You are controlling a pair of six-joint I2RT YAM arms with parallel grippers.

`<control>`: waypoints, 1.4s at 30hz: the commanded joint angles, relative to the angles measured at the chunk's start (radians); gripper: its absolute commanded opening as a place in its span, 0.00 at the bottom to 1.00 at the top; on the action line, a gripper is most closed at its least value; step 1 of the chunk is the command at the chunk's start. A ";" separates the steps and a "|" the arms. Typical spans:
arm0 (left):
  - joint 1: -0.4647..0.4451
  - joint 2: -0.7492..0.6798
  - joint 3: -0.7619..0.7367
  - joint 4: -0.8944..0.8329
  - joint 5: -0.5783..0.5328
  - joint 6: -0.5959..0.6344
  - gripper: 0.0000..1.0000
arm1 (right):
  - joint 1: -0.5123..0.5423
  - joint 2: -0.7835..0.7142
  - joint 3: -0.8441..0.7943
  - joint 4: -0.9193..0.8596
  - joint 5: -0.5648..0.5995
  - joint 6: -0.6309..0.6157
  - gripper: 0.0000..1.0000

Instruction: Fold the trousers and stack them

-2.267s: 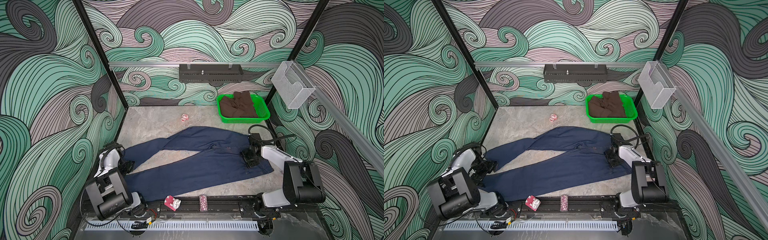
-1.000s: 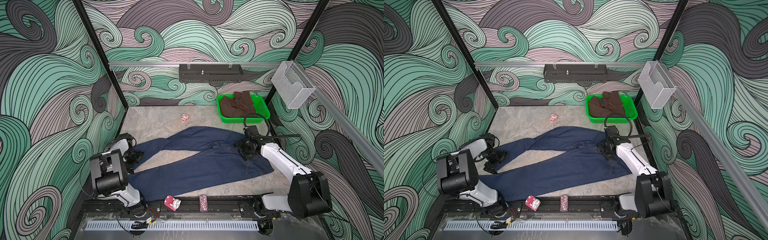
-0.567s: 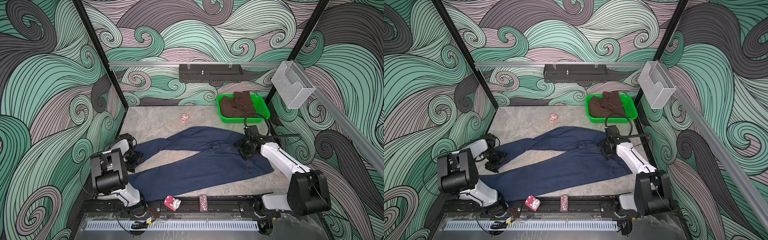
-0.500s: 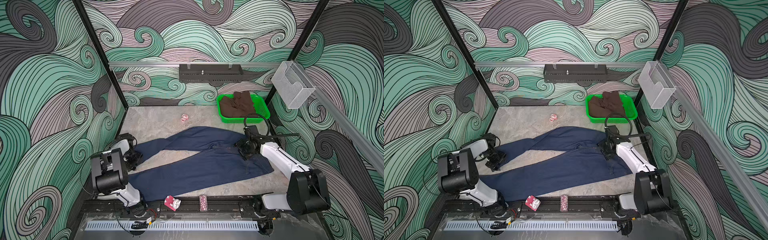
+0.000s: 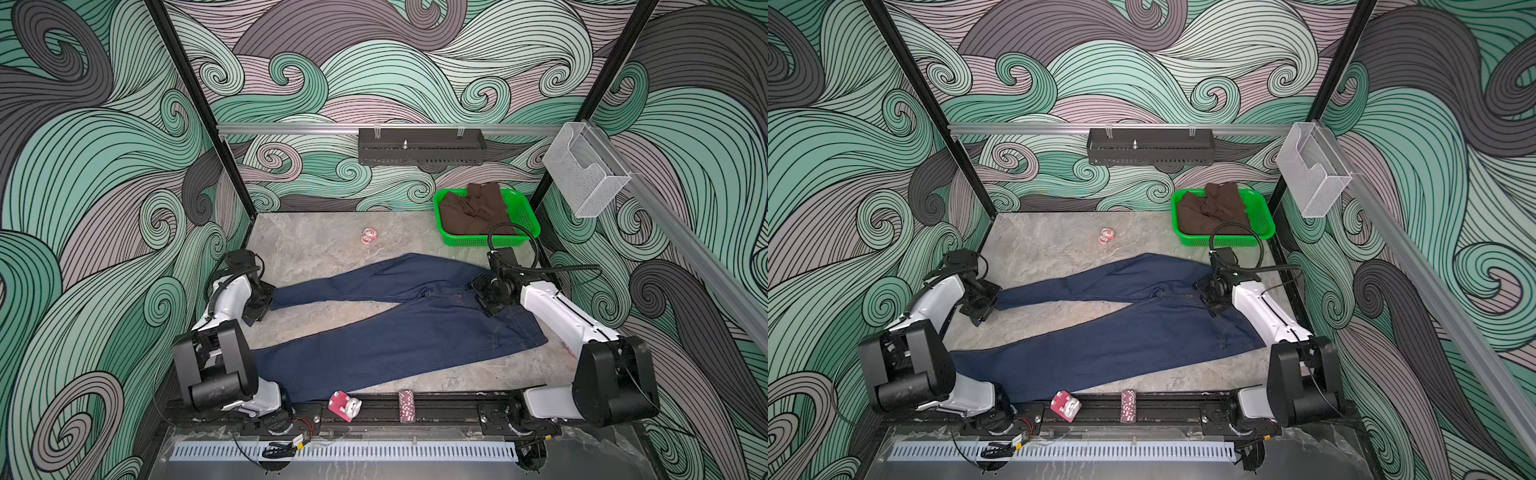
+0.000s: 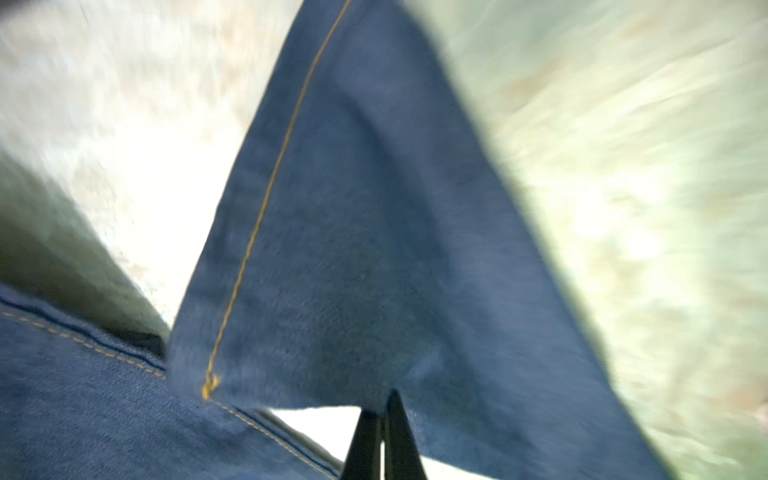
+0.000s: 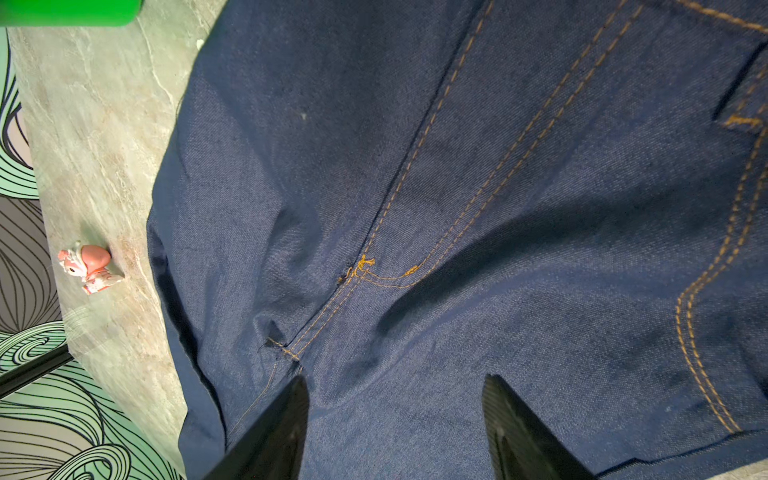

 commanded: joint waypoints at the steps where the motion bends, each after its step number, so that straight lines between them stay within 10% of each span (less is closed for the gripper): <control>1: 0.013 -0.007 0.023 -0.085 0.003 0.011 0.00 | -0.005 0.008 0.027 -0.016 0.005 -0.013 0.67; 14: 0.021 0.084 0.220 -0.007 0.104 -0.123 0.00 | -0.006 -0.006 0.046 -0.041 -0.011 -0.016 0.67; 32: 0.017 0.650 0.776 0.066 0.101 -0.269 0.00 | -0.006 -0.148 0.024 -0.127 -0.001 -0.029 0.67; 38: 0.012 0.758 1.012 -0.064 0.111 -0.221 0.62 | -0.040 -0.174 0.041 -0.148 0.033 -0.057 0.68; 42: 0.016 0.646 0.986 -0.110 0.085 -0.159 0.76 | -0.089 -0.133 0.076 -0.141 0.054 -0.077 0.71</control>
